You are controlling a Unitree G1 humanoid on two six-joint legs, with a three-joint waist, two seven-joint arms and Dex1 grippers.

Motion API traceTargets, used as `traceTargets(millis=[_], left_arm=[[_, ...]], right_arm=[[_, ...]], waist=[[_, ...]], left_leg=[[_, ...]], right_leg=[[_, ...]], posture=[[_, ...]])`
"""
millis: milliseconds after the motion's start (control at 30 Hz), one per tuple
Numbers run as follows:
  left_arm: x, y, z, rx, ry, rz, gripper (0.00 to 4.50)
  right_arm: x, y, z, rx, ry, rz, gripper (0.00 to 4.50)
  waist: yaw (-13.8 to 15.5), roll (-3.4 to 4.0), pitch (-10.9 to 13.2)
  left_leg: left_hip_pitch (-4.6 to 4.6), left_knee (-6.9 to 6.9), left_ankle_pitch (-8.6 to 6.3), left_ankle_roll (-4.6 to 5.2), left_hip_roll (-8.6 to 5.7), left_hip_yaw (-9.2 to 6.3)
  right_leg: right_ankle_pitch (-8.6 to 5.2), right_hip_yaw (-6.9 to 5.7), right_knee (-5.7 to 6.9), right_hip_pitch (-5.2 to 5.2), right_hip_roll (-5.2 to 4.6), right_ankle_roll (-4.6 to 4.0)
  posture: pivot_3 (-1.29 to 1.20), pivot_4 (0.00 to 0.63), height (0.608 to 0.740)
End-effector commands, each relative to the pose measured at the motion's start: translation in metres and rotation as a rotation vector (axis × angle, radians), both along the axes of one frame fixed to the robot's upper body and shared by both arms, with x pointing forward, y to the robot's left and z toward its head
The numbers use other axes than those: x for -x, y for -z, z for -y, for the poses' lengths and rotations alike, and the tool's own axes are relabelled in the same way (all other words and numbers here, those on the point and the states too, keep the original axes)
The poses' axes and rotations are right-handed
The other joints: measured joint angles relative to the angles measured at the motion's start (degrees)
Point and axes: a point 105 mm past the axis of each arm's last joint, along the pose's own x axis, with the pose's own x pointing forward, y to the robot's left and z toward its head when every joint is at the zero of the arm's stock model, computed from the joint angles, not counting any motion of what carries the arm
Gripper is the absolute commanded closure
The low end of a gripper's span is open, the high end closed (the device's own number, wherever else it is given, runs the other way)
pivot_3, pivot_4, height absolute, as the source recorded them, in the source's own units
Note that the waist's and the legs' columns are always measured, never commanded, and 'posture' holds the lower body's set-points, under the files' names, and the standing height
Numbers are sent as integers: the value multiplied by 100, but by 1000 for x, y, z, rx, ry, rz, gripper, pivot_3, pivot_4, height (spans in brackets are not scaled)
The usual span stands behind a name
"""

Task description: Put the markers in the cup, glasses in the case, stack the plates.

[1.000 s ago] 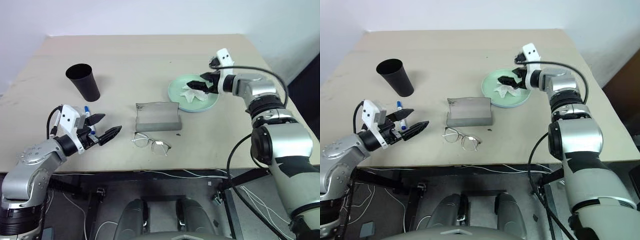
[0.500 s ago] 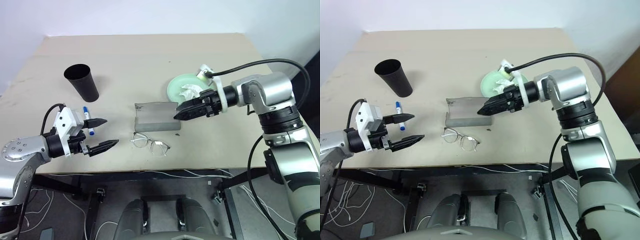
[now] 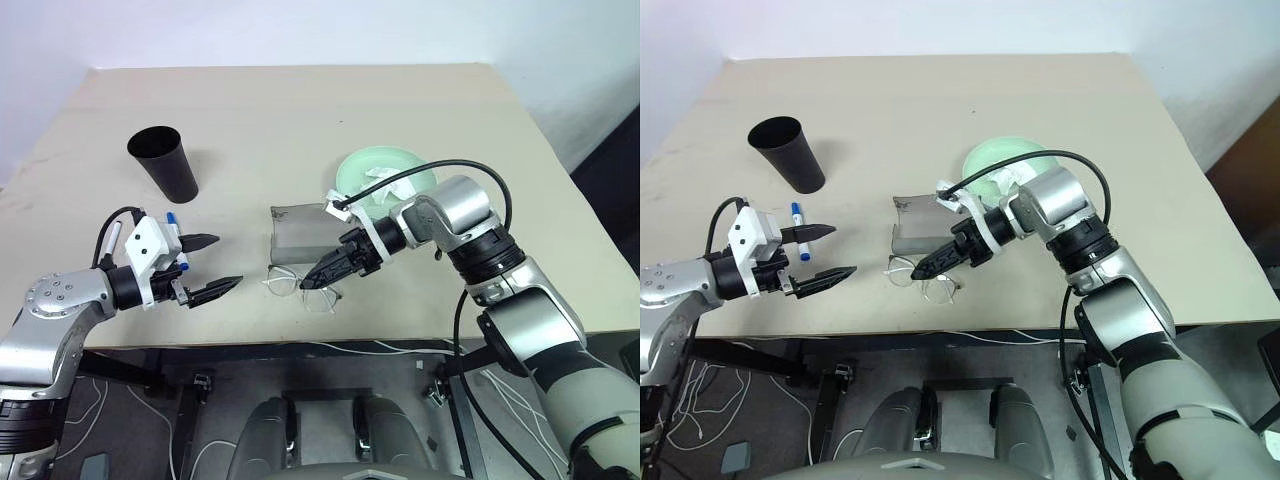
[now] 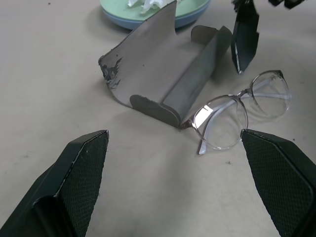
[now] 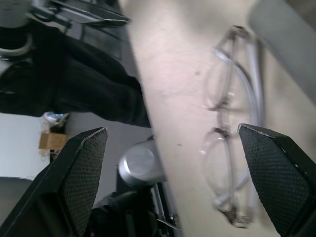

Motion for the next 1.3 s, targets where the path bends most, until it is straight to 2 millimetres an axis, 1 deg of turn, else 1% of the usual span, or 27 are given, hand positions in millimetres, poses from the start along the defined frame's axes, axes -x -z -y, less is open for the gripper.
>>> traceTargets(millis=[33,367,400,467,567,633,667,700,733,833,900,1000,1200,1300], left_arm=[[3,-10,6,-6,25,60,0],[5,-9,11,28,7,64,0],[5,-9,12,32,4,64,0],[5,-9,12,35,0,64,0],[6,-7,13,37,-2,61,0],[6,-7,13,38,-5,60,0],[6,-7,13,39,-7,60,0],[6,-7,13,40,-12,61,0],[6,-7,13,41,-15,61,0],[6,-7,12,47,-23,59,0],[7,-7,11,47,-23,55,0],[8,-7,11,47,-23,49,0],[7,-8,8,55,-30,42,0],[7,-8,8,57,-34,42,0]], right_arm=[[-2,-5,-9,-8,-29,32,55],[-2,4,-22,-1,-59,20,55],[-3,4,-23,-3,-58,18,224],[-3,5,-26,-7,-63,5,654],[-4,11,-29,10,-65,3,1601],[-4,12,-30,16,-73,3,2301],[-5,13,-31,18,-77,5,2745],[-5,12,-31,19,-78,9,3006],[-6,12,-32,21,-79,14,3478],[-9,11,-31,27,-79,32,4464],[-11,6,-28,23,-78,33,4464],[-12,-6,-22,8,-86,28,4464],[0,-49,-1,-52,-249,101,4464],[-13,-66,1,-67,-258,210,4464]], waist=[[-19,0,0],[-119,0,0],[-113,0,0],[-111,0,0],[-112,0,0],[-112,0,0],[-112,0,0],[-112,0,0],[-112,0,0],[-112,0,0],[-112,0,0],[-112,0,0],[-104,0,0],[-137,1,0]], left_leg=[[0,0,0,0,0,0],[0,1,1,1,0,0],[0,1,2,1,1,0],[0,1,3,-1,1,-1],[0,4,3,-1,0,-1],[0,4,3,-1,0,-1],[0,4,3,-1,0,-1],[0,4,3,-1,0,-1],[0,4,3,-1,0,-1],[0,4,3,-1,0,-1],[0,4,3,-2,0,-1],[0,4,3,-2,0,-1],[0,3,3,-1,-1,-2],[0,3,3,-2,0,-1]], right_leg=[[0,0,1,0,0,0],[2,-1,3,1,4,3],[2,-2,4,1,4,3],[2,-3,7,0,4,3],[2,-3,8,1,4,3],[2,-3,9,1,4,3],[2,-3,9,1,4,3],[2,-3,8,1,4,3],[2,-4,8,1,4,3],[2,-4,8,1,4,3],[2,-4,9,1,4,3],[2,-4,9,0,4,3],[2,-5,4,1,3,3],[2,-4,8,-2,5,3]], posture=[[0,150,740],[0,150,740],[0,150,740],[0,150,740],[0,150,740],[0,150,740],[0,150,740],[0,150,740],[0,150,740],[0,150,740],[0,150,740],[0,150,740],[0,150,740],[0,150,740]])
